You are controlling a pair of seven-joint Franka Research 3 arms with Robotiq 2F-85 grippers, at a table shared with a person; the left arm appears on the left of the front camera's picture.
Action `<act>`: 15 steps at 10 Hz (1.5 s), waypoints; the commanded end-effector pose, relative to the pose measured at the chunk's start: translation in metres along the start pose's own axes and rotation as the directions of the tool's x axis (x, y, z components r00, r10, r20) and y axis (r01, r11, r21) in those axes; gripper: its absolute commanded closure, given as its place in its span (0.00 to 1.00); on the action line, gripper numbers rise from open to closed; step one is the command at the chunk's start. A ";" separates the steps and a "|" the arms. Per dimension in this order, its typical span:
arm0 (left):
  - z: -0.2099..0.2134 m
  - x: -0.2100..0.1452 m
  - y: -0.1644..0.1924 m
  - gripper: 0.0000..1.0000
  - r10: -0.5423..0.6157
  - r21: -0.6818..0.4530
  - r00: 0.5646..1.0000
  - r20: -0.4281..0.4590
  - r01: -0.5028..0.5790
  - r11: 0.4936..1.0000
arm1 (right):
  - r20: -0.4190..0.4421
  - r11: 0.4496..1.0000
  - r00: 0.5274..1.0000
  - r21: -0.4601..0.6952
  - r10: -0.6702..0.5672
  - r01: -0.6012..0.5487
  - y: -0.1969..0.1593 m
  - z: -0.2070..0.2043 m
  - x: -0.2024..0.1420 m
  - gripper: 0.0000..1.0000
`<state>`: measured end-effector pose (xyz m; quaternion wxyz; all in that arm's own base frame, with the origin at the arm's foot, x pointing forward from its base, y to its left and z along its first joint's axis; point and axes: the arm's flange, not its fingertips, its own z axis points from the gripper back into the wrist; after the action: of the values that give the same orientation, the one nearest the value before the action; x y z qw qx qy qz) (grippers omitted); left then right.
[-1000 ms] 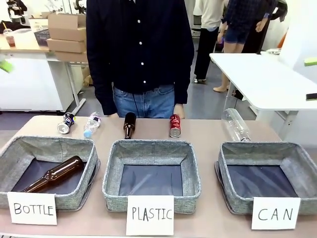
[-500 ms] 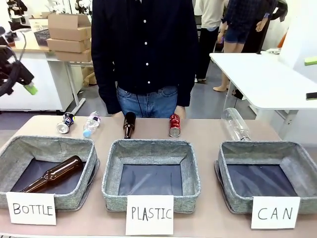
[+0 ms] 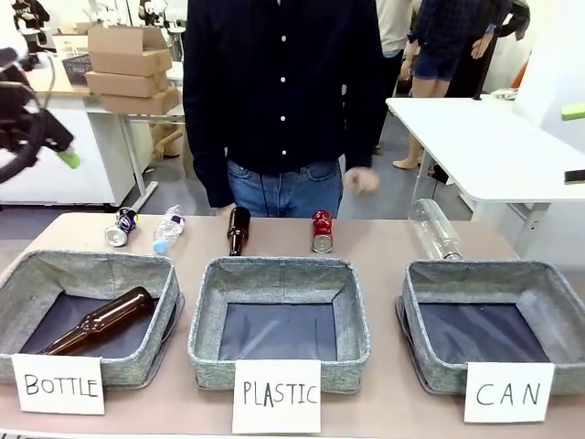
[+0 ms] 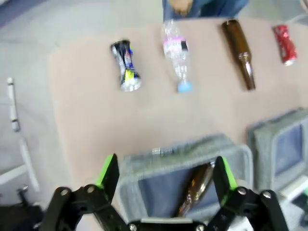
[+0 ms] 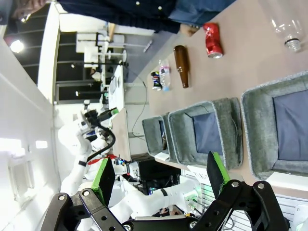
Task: Sort the can waste into the basket.
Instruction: Pick up the can waste from the table and place it in the right Fabric basket.
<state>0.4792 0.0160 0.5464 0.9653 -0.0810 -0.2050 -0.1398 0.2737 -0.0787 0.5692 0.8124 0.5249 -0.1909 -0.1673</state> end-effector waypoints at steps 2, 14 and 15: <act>-0.110 0.063 0.033 0.00 0.158 0.002 0.987 -0.041 -0.158 0.987 | 0.001 1.000 1.000 0.030 0.002 -0.002 0.004 0.000 0.002 0.00; -0.278 0.092 0.091 0.00 0.287 0.114 0.921 -0.261 -0.266 0.957 | 0.001 1.000 1.000 0.030 0.002 -0.002 0.004 0.000 0.002 0.00; -0.280 0.092 0.090 0.00 0.293 0.125 0.920 -0.261 -0.269 0.955 | 0.001 1.000 1.000 0.030 0.002 -0.002 0.004 0.000 0.002 0.00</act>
<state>0.6866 0.0227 0.3202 0.9956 -0.0621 -0.0686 -0.0139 0.2739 -0.0786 0.5697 0.8127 0.5245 -0.1911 -0.1671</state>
